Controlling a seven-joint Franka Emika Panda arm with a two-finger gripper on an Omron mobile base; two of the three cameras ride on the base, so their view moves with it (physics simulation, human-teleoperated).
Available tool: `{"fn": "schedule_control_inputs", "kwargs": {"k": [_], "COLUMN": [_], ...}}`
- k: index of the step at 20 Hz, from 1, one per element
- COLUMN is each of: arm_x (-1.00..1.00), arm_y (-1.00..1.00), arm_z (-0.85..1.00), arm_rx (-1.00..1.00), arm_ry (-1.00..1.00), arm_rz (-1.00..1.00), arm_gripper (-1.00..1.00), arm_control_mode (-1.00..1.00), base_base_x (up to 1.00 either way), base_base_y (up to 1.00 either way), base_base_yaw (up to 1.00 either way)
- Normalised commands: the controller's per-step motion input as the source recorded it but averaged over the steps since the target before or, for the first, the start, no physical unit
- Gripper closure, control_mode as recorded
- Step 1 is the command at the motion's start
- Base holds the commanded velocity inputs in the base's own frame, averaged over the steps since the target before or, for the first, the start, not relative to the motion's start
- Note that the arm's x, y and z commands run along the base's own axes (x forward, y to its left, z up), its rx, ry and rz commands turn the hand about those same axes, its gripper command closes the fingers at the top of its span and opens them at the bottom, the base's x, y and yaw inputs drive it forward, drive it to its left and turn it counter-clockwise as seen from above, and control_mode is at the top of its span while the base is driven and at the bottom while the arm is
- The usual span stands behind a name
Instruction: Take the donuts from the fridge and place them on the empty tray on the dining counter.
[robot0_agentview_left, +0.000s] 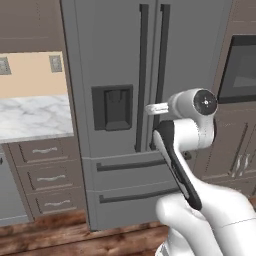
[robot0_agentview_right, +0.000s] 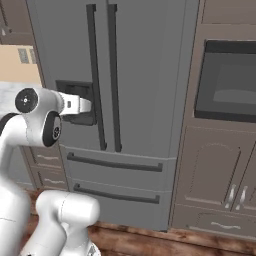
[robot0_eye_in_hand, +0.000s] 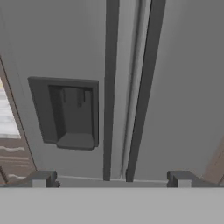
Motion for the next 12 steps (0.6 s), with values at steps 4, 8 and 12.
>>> {"fn": "schedule_control_inputs", "kwargs": {"k": [4,8,12], "arm_x": [0.63,0.55,0.37], "arm_y": [0.00,-0.07,0.00], "arm_z": [0.30,0.20,0.00], "arm_rx": [0.06,0.06,0.00], "arm_ry": [0.00,-0.16,-0.34], "arm_rz": [0.00,0.00,0.00], "arm_gripper": [-1.00,-1.00,-1.00], "arm_control_mode": [-1.00,-1.00,-1.00], "base_base_x": [0.00,0.00,0.00], "base_base_y": [0.00,0.00,0.00], "base_base_yaw": [0.00,0.00,0.00]}}
